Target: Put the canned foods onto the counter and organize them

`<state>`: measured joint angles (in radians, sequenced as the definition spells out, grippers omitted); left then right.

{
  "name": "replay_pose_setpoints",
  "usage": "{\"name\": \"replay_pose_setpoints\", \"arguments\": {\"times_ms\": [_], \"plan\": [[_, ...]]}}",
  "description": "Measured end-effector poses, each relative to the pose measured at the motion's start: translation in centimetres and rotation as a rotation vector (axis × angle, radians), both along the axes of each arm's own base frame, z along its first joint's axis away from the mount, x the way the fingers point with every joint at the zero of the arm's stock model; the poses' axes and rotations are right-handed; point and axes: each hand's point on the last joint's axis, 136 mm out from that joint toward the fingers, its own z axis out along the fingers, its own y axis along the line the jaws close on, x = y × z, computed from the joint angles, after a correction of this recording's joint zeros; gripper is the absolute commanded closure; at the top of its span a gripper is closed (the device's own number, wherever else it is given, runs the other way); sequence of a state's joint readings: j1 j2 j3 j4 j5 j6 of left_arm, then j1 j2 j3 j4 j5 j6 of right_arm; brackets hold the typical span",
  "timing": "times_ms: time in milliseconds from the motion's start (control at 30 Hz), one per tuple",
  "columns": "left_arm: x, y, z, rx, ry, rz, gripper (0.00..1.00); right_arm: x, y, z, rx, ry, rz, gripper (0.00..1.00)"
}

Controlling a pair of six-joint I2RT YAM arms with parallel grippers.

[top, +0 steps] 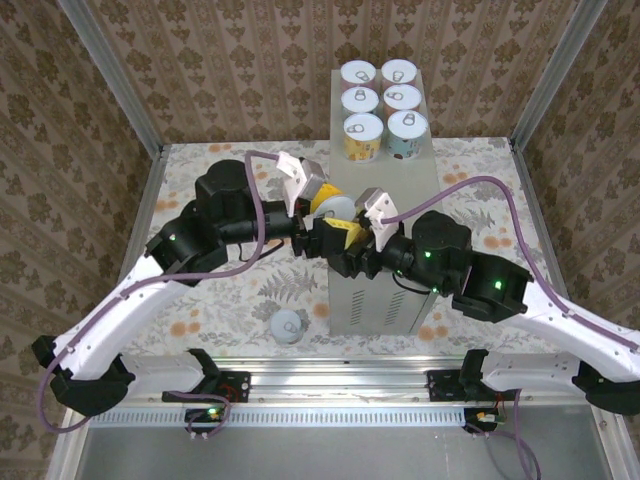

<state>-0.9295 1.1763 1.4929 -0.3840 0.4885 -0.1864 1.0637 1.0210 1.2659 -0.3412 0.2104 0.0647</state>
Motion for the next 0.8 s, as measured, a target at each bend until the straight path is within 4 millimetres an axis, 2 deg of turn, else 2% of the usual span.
{"name": "replay_pose_setpoints", "arguments": {"times_ms": [67, 200, 300, 433, 567, 667, 800], "plan": [[0.0, -0.3, 0.1, -0.007, -0.007, -0.002, 0.32, 0.0, -0.3, 0.1, 0.005, -0.004, -0.008, 0.26], [0.1, -0.9, 0.0, -0.006, -0.011, -0.003, 0.37, 0.0, -1.1, -0.1, 0.006, -0.010, -0.030, 0.09], [1.0, -1.3, -0.6, 0.011, -0.020, 0.035, 0.39, 0.0, -1.9, 0.0, 0.008, -0.020, -0.052, 0.02], [2.7, -1.9, -1.2, 0.045, -0.037, 0.097, 0.38, -0.2, -3.8, 0.4, 0.012, -0.032, -0.102, 0.00], [4.5, -3.0, -1.6, 0.099, -0.063, 0.150, 0.38, -0.6, -6.8, 1.3, 0.031, -0.051, -0.166, 0.00], [5.1, -3.7, -2.6, 0.150, -0.084, 0.172, 0.37, -1.1, -9.4, 2.3, 0.059, -0.072, -0.222, 0.00], [5.5, -4.7, -2.7, 0.196, -0.127, 0.191, 0.36, -1.7, -12.7, 2.7, 0.078, -0.089, -0.289, 0.00]]}}
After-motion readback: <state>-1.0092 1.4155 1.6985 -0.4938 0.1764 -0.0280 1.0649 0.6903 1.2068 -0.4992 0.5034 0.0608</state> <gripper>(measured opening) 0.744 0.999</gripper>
